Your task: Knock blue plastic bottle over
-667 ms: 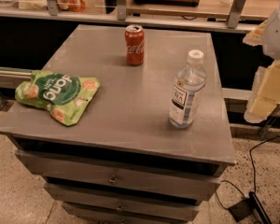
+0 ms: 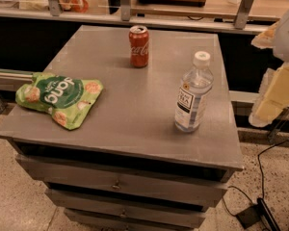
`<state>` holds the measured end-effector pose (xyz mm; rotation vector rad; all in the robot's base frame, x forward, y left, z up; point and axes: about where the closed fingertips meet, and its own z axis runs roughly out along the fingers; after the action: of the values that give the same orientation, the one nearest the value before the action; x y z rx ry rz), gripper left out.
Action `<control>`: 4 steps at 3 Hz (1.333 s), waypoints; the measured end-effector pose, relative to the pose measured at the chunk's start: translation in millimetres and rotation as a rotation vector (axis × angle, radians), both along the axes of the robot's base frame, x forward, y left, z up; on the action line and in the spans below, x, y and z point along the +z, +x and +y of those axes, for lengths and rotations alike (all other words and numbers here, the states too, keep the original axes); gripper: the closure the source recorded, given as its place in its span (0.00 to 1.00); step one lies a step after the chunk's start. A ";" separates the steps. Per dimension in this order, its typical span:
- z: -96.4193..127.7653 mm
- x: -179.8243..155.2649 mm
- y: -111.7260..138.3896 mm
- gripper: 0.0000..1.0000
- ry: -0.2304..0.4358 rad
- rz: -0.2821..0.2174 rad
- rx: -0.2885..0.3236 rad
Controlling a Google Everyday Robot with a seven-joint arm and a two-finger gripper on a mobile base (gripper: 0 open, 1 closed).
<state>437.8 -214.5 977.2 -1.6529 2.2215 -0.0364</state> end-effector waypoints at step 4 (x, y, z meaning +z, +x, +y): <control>9.0 -62.6 -14.7 0.00 0.651 -0.270 -0.291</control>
Offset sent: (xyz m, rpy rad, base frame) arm -0.0052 0.0035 -0.0292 0.8396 -0.1879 -0.3982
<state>423.1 -205.4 914.5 -0.9155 1.9561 0.3321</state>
